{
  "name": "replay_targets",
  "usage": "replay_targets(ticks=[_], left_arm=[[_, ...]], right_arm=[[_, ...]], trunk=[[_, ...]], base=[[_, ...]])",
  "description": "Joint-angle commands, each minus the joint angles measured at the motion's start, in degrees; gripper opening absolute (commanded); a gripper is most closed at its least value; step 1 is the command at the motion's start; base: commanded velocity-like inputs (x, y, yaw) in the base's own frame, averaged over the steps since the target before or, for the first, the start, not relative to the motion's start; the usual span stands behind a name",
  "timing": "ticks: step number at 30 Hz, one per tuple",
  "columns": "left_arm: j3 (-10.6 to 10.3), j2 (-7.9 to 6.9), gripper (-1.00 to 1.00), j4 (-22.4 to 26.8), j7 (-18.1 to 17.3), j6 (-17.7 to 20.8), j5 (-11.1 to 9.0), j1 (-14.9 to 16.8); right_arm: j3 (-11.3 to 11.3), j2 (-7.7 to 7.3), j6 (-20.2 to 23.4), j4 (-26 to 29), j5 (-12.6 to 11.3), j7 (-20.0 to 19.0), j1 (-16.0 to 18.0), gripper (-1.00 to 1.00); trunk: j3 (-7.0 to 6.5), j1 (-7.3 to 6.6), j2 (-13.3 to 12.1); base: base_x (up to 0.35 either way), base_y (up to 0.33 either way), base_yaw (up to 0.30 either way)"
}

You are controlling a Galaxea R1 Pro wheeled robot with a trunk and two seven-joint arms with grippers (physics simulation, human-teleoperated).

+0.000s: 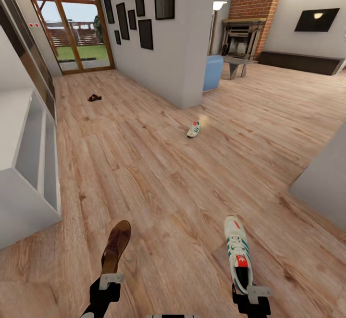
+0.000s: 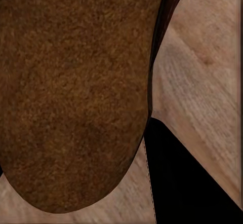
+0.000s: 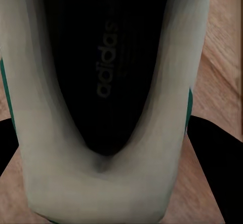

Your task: Pick up the two gym shoes and the two sandals from the corridor floor and place them onto the hallstand (shoe rack) in the corridor, making sure they are on the rack and not on the floor. Arrange them so the two gym shoes are next to each other and the two sandals are next to each other.

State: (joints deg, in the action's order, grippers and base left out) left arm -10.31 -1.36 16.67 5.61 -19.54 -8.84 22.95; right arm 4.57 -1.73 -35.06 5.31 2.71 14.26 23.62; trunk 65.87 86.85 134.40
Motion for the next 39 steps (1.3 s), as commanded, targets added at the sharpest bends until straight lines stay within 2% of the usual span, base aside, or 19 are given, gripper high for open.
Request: replay_targets(ticks=[1, 11, 25, 36, 39], left_arm=[[-0.49, -0.04, -1.0, -0.01, 0.34, -0.15, -0.32, 0.01], [-0.5, 0.03, -1.0, -0.05, 0.37, -0.38, -0.39, -0.09], [-0.5, -0.04, -1.0, 0.25, 0.37, -0.41, -0.54, -1.13], [-0.54, -0.03, -1.0, 0.13, 0.35, -0.56, -0.51, -1.17], [-0.57, -0.01, -1.0, 0.0, 0.32, -2.39, -0.5, -1.23]], right_arm=[[0.44, 0.0, 0.02, -0.07, 0.28, 0.6, 0.03, -1.0], [0.41, 0.06, 0.05, -0.12, 0.27, 0.71, 0.02, -1.0], [0.28, 0.06, 0.02, -0.1, 0.26, 0.87, 0.02, -1.0], [0.2, 0.06, -0.01, -0.05, 0.1, 0.86, 0.02, -1.0], [0.18, 0.06, -0.01, -0.09, 0.1, 0.86, 0.02, -1.0]], trunk=[[-0.05, -0.01, 0.01], [-0.91, -0.01, 0.01], [-1.38, -0.01, 0.01], [-1.58, -0.01, 0.01], [-1.58, -0.01, 0.01]], base=[[0.0, 0.0, -0.135], [-0.007, -0.001, -0.159], [-0.254, -0.098, -0.074], [-0.174, -0.123, -0.236], [-0.012, -0.01, -0.271]])
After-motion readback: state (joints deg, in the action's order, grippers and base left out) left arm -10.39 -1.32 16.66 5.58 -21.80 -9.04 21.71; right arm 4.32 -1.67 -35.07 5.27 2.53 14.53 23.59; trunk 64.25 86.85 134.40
